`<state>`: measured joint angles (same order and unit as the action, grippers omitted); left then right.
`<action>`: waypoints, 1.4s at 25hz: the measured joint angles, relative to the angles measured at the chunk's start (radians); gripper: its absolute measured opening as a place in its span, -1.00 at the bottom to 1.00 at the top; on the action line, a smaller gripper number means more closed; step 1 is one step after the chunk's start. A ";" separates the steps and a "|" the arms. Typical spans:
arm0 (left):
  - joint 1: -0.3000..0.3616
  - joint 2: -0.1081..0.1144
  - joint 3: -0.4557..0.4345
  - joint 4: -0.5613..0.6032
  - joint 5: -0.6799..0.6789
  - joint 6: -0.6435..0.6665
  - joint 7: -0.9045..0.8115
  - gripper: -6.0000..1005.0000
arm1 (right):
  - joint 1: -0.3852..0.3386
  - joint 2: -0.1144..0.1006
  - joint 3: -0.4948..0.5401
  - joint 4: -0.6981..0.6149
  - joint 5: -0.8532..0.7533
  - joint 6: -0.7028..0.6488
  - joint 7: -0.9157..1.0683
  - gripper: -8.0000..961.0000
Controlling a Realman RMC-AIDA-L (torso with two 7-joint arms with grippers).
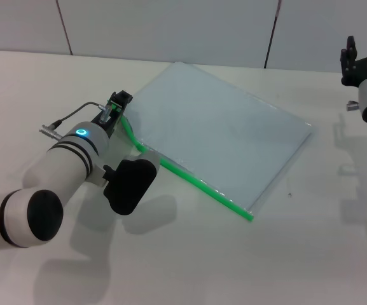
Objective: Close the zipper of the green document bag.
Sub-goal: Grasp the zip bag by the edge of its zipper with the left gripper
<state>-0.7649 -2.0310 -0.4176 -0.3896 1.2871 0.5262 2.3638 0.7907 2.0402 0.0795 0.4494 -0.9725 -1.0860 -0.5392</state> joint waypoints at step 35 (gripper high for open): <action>-0.015 0.004 -0.012 0.023 -0.008 -0.042 -0.011 -0.16 | 0.005 0.000 0.000 0.011 -0.023 0.022 0.005 0.08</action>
<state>-0.7797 -2.0271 -0.4294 -0.3670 1.2796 0.4845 2.3526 0.7961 2.0402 0.0797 0.4605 -0.9955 -1.0638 -0.5338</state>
